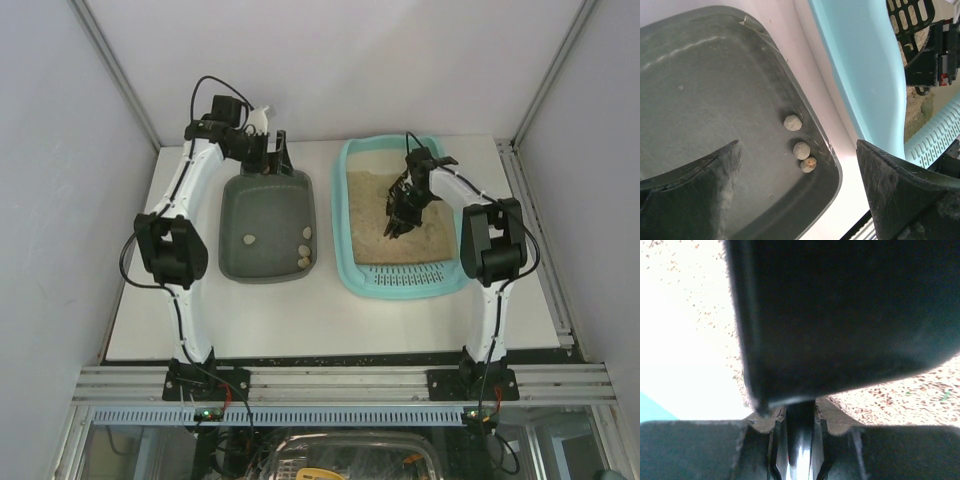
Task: Clean the litter box
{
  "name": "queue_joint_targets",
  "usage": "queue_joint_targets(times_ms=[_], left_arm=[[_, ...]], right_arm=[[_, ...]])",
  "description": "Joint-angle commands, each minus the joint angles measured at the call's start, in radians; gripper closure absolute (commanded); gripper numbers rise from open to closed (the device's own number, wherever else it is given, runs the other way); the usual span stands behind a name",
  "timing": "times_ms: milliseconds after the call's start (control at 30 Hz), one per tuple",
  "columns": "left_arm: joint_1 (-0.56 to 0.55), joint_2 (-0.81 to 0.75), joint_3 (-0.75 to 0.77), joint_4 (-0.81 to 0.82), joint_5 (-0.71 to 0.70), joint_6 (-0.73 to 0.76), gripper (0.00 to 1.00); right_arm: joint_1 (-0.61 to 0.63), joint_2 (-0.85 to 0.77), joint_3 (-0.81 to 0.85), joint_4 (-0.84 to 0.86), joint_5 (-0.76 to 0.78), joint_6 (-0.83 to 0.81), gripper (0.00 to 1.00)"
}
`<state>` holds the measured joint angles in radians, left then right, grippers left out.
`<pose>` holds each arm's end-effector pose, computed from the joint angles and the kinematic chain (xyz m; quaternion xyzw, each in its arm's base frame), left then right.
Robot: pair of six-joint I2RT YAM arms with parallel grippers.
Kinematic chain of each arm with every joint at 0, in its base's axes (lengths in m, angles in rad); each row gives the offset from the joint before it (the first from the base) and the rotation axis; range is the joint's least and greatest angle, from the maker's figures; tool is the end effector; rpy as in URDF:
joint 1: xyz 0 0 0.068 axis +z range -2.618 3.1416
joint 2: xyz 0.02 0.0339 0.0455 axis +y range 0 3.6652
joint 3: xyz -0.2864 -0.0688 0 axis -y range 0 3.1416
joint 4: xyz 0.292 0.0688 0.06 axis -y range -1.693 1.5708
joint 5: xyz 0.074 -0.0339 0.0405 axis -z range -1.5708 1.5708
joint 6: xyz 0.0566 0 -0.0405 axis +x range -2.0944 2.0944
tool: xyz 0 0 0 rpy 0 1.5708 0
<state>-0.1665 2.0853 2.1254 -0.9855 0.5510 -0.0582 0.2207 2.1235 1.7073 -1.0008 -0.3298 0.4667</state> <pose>0.5097 -0.1157 0.3354 0.1331 0.9098 -0.2904 0.2651 0.4655 0.1232 0.1680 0.1082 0.9776 0.1796 0.0162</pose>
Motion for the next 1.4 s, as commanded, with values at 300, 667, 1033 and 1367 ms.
queue_joint_targets(times_ms=[300,667,1033,1367], left_arm=[[0.012,-0.032,-0.071,-0.035,-0.036,0.059,0.0],[0.012,-0.038,-0.094,-0.054,-0.057,0.074,0.0],[0.016,-0.047,-0.113,-0.058,-0.072,0.075,0.0],[0.017,-0.045,-0.113,-0.086,-0.088,0.09,0.0]], right_arm=[[-0.043,0.029,-0.069,0.143,-0.179,-0.014,1.0],[0.061,0.245,0.41,-0.205,-0.093,-0.014,1.0],[0.161,0.213,0.353,-0.305,0.022,-0.037,1.0],[0.107,0.106,0.207,-0.024,-0.198,0.039,1.0]])
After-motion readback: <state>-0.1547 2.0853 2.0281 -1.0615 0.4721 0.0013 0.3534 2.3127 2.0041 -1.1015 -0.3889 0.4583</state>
